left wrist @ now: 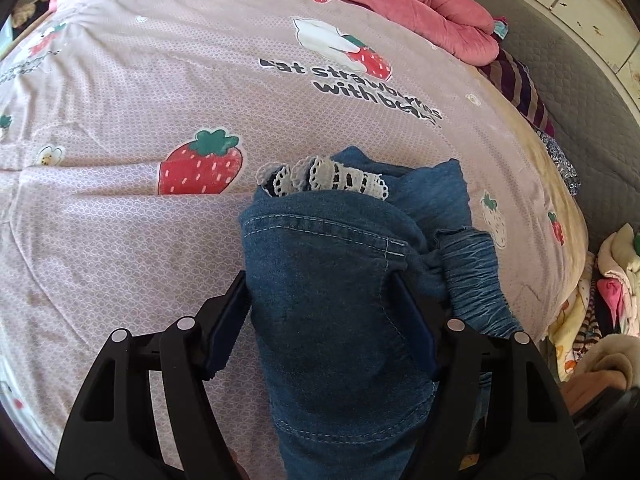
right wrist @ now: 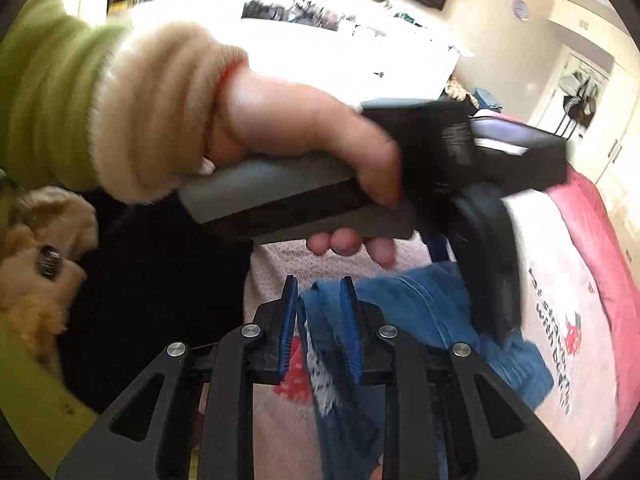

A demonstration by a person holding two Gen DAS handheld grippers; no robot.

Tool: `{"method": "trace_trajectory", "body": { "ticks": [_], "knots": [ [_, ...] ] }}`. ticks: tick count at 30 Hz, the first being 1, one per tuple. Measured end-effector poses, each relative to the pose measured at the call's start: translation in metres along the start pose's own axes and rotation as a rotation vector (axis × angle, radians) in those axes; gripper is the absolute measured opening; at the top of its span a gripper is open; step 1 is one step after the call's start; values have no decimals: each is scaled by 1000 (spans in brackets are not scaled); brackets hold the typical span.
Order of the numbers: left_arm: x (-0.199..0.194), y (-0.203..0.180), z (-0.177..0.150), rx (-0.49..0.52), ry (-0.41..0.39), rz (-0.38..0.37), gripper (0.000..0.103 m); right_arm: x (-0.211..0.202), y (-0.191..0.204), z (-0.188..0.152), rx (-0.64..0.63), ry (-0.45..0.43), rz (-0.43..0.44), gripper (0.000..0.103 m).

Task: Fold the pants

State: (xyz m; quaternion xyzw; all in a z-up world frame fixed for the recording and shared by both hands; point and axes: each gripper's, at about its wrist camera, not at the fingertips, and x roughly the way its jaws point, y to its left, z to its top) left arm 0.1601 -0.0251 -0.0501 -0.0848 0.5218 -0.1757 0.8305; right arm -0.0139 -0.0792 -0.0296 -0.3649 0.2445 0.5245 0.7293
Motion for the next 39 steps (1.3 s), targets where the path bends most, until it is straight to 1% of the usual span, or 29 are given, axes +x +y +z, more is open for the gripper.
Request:
{"method": "trace_trajectory", "body": {
  "ticks": [1,2,3,4,6,9,11,13,15,18,21,23,26,29,30,32,33,36,39],
  "knots": [
    [0,0,0,1,-2,1,62,8,0,-1,-10,23,-5,21],
    [1,0,-1,-1,-2,2,62,16,0,-3,-5,51,22,15],
    [1,0,-1,-6,-1,2,62,17,0,-5,7,52,53,9],
    [2,0,-1,-7,-1,0,63,16,0,-7,18,43,78,7],
    [2,0,-1,-1,-3,-4,63,14,-2,-11,37,39,89,6],
    [5,0,-1,-2,-5,-9,63,9,-7,-16,99,20,111,6],
    [6,0,0,-3,-7,-12,63,10,-8,-21,115,17,109,6],
    [6,0,-1,0,-13,-5,63,12,-10,-25,166,6,119,7],
    [5,-1,-2,-1,-24,-5,63,15,-13,-27,235,-14,139,9],
    [2,-3,-5,8,-38,3,63,10,-11,-29,266,-26,122,11],
    [-1,-5,-6,12,-50,13,64,2,-9,-29,304,-35,128,19],
    [-3,-6,-7,13,-57,18,64,-5,-7,-28,335,-53,124,27],
    [-7,-7,-8,19,-72,23,64,-18,-10,-24,386,-91,120,33],
    [-15,-10,-9,35,-87,33,67,-42,-10,-30,420,-123,120,35],
    [-17,-10,-9,39,-94,35,68,-51,-9,-33,429,-135,115,38],
    [-22,-13,-10,49,-112,44,68,-69,-11,-38,460,-160,112,47],
    [-25,-13,-10,52,-124,49,68,-76,-13,-40,475,-169,110,48],
    [-33,-17,-11,60,-151,58,69,-98,-20,-48,533,-214,77,53],
    [-42,-24,-13,78,-180,71,72,-113,-30,-56,598,-252,34,62]
  ]
}}
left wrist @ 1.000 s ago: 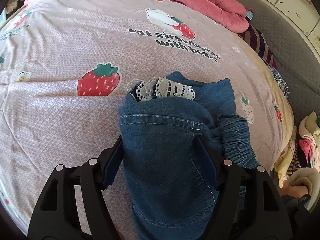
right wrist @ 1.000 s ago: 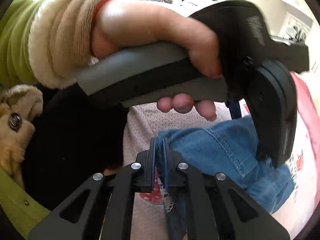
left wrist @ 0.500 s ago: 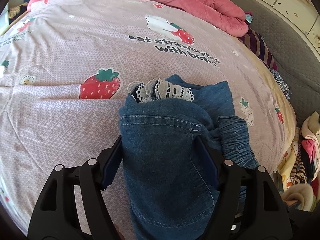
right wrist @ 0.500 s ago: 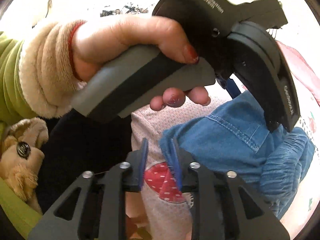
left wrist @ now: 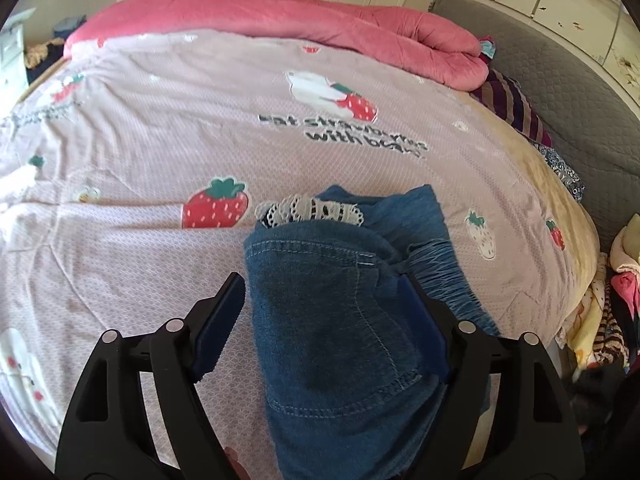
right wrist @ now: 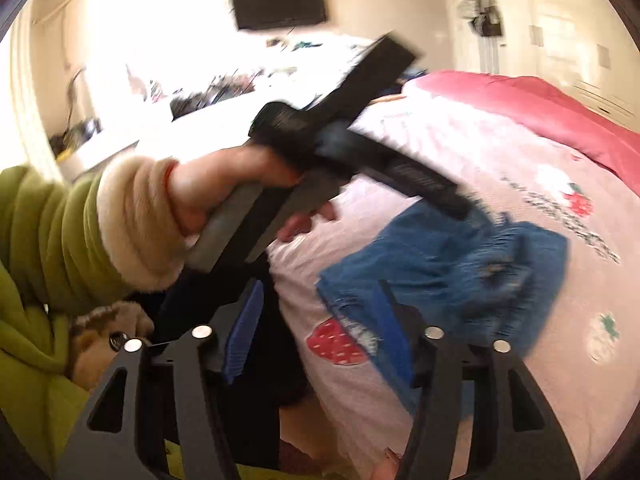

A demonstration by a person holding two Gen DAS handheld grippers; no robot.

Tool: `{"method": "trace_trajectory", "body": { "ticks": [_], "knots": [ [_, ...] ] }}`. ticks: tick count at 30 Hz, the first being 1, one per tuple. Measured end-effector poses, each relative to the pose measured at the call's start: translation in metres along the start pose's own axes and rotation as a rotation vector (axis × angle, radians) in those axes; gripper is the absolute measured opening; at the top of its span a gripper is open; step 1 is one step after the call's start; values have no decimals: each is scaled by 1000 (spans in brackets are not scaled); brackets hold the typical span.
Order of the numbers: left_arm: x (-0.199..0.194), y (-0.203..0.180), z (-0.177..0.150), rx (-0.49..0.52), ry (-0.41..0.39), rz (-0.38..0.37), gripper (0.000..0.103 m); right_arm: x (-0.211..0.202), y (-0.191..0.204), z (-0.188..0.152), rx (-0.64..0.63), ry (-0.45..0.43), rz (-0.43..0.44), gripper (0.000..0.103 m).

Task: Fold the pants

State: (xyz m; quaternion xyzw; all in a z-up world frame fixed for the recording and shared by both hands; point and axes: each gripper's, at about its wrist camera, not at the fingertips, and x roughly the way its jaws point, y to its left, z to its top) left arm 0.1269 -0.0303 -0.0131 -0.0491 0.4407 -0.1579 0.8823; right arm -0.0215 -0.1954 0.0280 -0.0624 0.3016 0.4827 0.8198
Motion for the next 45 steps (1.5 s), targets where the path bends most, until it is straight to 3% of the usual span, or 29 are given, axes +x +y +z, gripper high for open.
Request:
{"method": "trace_trajectory", "body": {
  "ticks": [5,12,21,27,33,38,45],
  "knots": [
    [-15,-9,-2,30,-44,21,77,-19,-22,5,91,-64,-93,76],
    [-28,-16,-13,70,-82,70,79,-31,-60,2,255,-94,-198,83],
    [-24,2,-40,22,-58,82,84,-13,-109,-25,473,8,-371,84],
    [-14,23,-52,-64,-15,49,84,-6,-131,-36,570,16,-372,84],
    [-4,24,-61,-110,25,-36,84,16,-143,-32,553,81,-378,83],
    [5,16,-66,-92,50,-50,84,38,-151,-31,544,132,-371,69],
    [13,16,-70,-90,56,-53,84,54,-167,-28,571,130,-329,58]
  ]
}}
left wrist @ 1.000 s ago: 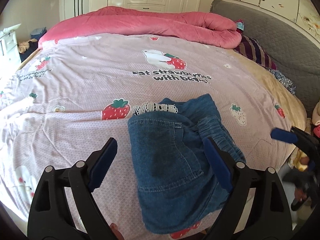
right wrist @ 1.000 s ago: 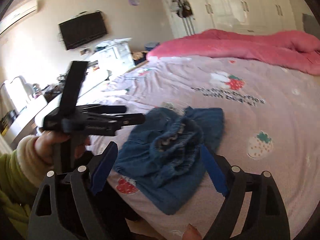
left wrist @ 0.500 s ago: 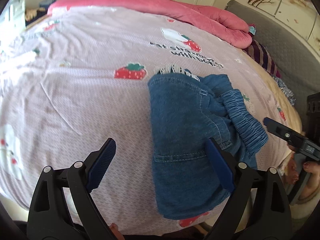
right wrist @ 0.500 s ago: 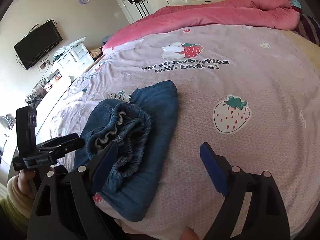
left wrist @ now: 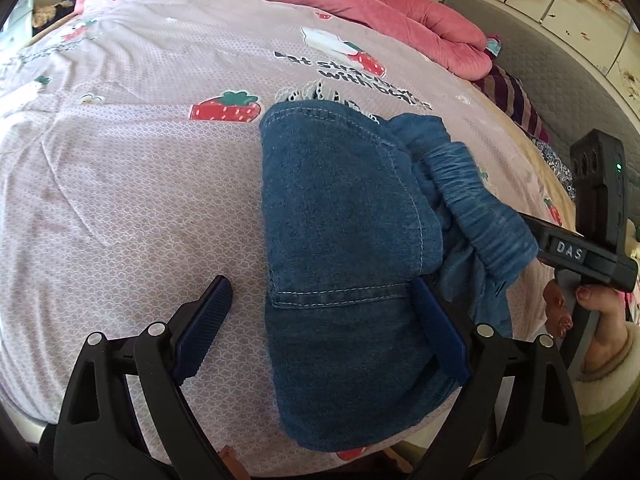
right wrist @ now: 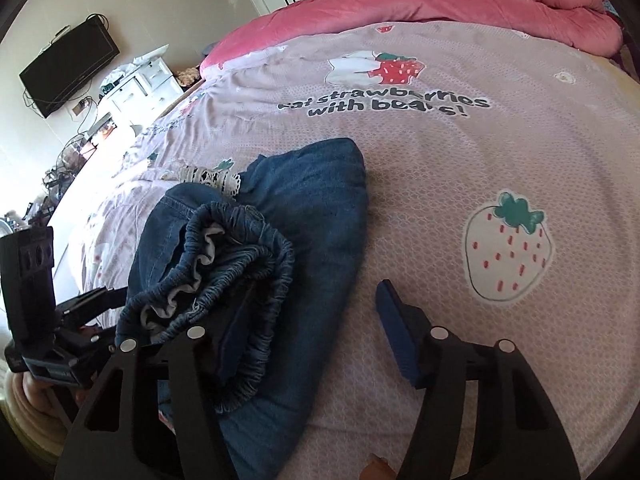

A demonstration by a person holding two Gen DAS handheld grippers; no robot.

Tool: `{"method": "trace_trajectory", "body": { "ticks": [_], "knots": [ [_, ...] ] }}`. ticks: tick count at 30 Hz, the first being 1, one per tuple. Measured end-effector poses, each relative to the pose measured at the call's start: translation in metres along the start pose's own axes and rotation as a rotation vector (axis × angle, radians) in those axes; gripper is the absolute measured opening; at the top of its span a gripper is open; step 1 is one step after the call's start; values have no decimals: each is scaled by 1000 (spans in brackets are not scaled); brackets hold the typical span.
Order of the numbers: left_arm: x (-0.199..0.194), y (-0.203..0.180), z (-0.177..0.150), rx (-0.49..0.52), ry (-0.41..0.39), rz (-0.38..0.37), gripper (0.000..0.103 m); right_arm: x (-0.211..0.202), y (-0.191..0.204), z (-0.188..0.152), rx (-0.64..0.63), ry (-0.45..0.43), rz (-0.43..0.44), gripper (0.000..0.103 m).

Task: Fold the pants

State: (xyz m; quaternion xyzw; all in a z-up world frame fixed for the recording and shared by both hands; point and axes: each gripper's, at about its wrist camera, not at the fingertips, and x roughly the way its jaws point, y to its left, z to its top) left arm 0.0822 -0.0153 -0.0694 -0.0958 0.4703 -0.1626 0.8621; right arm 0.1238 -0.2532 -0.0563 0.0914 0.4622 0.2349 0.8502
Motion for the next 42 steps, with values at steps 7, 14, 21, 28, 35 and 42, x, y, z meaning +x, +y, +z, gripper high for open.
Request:
{"method": "trace_trajectory", "body": {
  "ticks": [7,14,21,28,35,42],
  "knots": [
    [1,-3,0,-2,-11,0,84,7,-3,-1,45,-21,68,50],
    [4,-12,0,19,-5,-19,79,6,-2,-11,70,-29,57,41],
    [1,-20,0,21,-13,-14,48,4,3,-17,83,-61,111,14],
    [-11,-29,1,44,-35,4,26,-11,17,-14,24,-106,83,12],
    [-24,-36,9,51,-69,6,24,-33,34,-3,-52,-171,66,12],
    [-35,-46,37,94,-124,28,24,-47,37,20,-95,-226,49,12]
  ]
}}
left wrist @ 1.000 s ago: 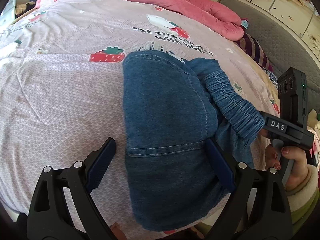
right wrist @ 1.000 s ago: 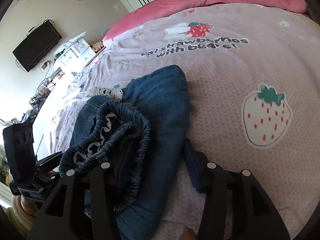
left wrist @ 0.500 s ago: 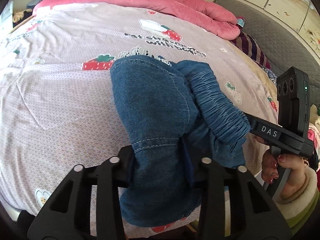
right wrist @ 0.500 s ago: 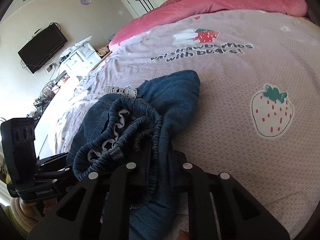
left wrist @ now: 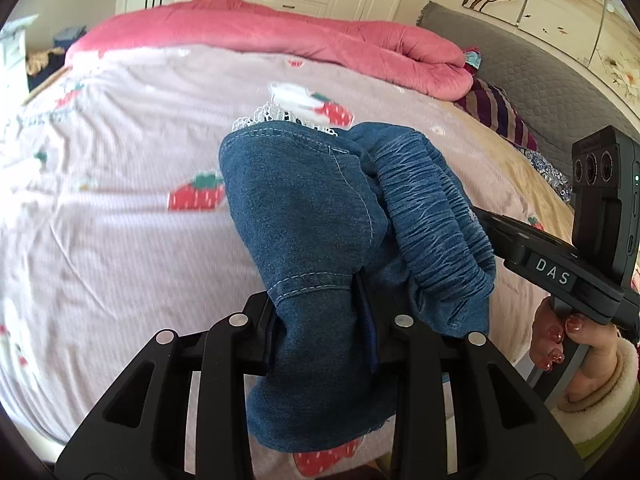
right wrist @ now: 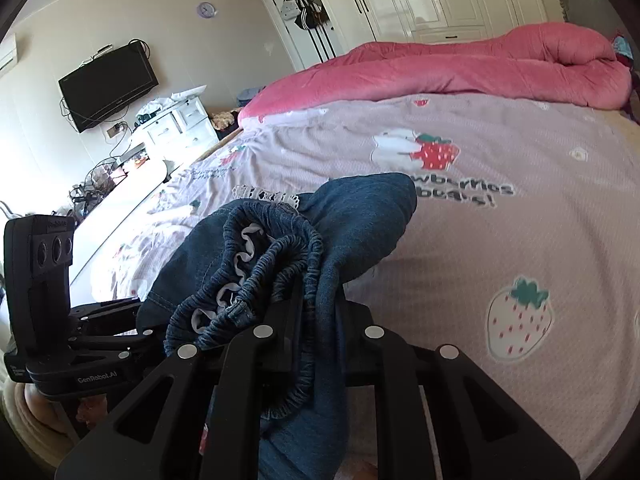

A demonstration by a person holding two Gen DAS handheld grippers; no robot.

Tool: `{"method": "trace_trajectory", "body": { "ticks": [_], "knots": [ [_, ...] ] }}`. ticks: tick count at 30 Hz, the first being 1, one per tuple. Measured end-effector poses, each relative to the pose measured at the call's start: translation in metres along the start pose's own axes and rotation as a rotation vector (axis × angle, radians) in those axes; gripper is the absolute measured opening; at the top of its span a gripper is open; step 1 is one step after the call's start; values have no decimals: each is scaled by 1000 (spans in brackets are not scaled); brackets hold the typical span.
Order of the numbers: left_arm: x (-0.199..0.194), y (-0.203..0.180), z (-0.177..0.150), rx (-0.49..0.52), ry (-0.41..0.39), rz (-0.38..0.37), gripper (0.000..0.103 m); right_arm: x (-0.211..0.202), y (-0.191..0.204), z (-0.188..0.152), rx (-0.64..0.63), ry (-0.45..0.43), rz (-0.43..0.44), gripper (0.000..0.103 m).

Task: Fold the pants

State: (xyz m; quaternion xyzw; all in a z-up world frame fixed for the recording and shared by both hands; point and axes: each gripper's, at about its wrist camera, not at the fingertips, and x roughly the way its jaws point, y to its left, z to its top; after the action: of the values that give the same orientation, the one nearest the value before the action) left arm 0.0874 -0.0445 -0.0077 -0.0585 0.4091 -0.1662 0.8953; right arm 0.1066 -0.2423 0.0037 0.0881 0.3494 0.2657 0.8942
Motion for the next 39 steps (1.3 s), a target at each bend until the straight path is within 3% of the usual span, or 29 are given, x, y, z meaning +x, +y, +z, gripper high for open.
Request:
{"method": "trace_trajectory", "body": {
  "ticks": [12,20,33,39],
  "knots": [
    [12,5,43,33,-49,35,24,24,-8,42,-27,-32,-27,12],
    [37,22,64,30,-37,46,24,53,-16,57,0,-14,-44,12],
    [79,46,53,-19,47,24,24,97,-35,44,70,90,-73,12],
    [84,51,50,-26,58,13,25,109,-49,35,108,132,-112,19]
  ]
}}
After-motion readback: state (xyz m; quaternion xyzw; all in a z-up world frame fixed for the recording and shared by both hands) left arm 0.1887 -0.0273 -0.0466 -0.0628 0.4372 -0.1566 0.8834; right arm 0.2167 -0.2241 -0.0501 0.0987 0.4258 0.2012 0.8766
